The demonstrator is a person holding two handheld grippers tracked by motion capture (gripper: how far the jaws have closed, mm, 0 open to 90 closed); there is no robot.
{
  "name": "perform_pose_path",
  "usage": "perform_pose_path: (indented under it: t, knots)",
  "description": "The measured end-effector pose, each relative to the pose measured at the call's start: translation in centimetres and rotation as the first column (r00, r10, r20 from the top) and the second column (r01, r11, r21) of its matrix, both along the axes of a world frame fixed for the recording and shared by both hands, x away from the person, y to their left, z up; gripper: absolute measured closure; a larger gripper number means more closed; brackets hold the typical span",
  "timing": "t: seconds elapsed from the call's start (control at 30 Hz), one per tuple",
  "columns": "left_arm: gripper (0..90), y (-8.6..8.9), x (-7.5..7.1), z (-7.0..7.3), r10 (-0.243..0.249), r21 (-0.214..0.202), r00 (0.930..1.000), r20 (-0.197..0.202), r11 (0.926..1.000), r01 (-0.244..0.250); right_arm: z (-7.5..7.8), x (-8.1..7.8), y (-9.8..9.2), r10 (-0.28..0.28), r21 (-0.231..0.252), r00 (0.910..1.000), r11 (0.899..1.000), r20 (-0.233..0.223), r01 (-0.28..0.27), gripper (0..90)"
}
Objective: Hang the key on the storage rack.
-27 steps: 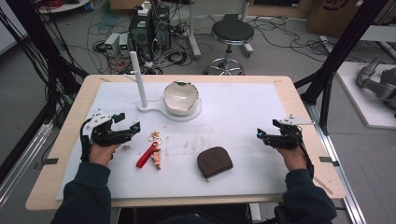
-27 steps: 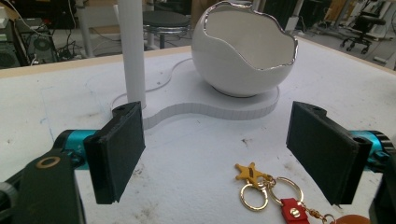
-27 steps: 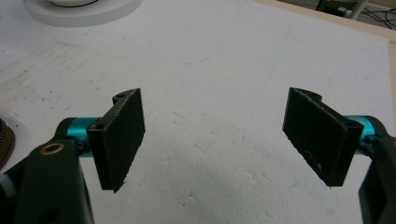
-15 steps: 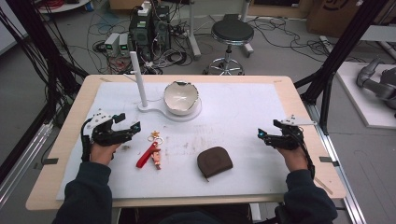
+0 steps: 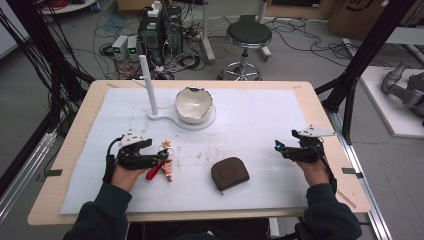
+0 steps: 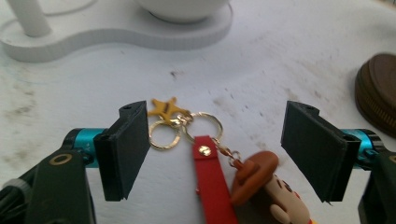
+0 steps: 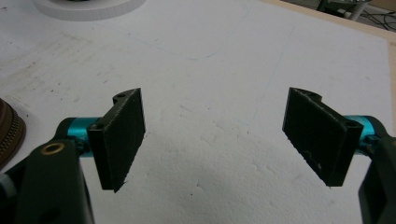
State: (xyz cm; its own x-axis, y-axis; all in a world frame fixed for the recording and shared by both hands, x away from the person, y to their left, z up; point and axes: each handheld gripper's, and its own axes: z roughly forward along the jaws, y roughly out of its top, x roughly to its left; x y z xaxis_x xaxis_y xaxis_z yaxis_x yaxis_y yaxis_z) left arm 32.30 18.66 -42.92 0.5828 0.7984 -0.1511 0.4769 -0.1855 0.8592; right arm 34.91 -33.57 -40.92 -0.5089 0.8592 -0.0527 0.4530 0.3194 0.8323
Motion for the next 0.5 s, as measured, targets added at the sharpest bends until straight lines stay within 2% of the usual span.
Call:
perform_pose_path:
  t: [0.07,0.1,0.13,0.17,0.2,0.23,0.27,0.3,0.43,0.47,0.5]
  knots:
    - [23.7,-0.9,-0.1,-0.3,-0.011,0.037,0.9998,-0.018,0.9992,0.012,-0.1,0.1,0.0,-0.003,0.000,1.0000,1.000,-0.005,0.003,21.4]
    - [23.7,-1.6,-0.1,-0.6,-0.020,0.069,0.9990,-0.041,0.9974,0.023,-0.1,0.2,0.0,-0.004,0.001,1.0000,1.000,-0.005,0.004,21.4]
    - [23.7,-1.6,-0.1,-0.6,-0.020,0.069,0.9990,-0.041,0.9974,0.023,-0.2,0.2,0.0,-0.002,0.001,1.0000,1.000,-0.006,0.002,21.4]
    - [23.6,-2.1,-0.1,-1.0,-0.019,0.116,0.9979,-0.062,0.9929,0.026,-0.2,0.2,0.0,-0.002,0.001,0.9999,1.000,-0.012,0.002,21.4]
    - [23.6,-2.3,-0.1,-1.2,-0.020,0.143,0.9968,-0.077,0.9893,0.031,-0.2,0.3,0.0,-0.003,0.002,0.9999,1.000,-0.011,0.003,21.4]
    - [23.2,-2.3,-0.1,-1.2,-0.020,0.143,0.9968,-0.077,0.9893,0.031,-0.2,0.3,0.0,-0.003,0.002,0.9999,1.000,-0.011,0.003,21.4]
    - [22.0,-2.4,0.0,-1.4,-0.022,0.166,0.9955,-0.092,0.9855,0.037,-0.2,0.3,-0.1,-0.002,0.002,1.0000,1.000,-0.009,0.002,21.4]
    - [19.5,-2.6,0.1,-1.8,0.000,0.170,0.9919,-0.127,0.9851,0.021,-0.2,0.3,-0.1,-0.006,0.002,0.9999,1.000,-0.011,0.006,21.4]
    - [19.4,-2.3,0.1,-1.5,0.010,0.179,0.9896,-0.143,0.9837,0.016,-0.2,0.3,-0.2,-0.002,-0.001,0.9999,1.000,-0.011,0.002,21.4]
    - [26.5,-2.3,0.1,-1.4,0.005,0.175,0.9880,-0.154,0.9842,0.023,-0.3,0.2,-0.2,-0.004,-0.004,1.0000,1.000,-0.008,0.004,21.5]
    - [26.5,-2.2,0.1,-1.3,-0.022,0.153,0.9857,-0.167,0.9871,0.048,-0.3,0.2,-0.2,-0.004,-0.004,1.0000,1.000,-0.008,0.004,21.5]
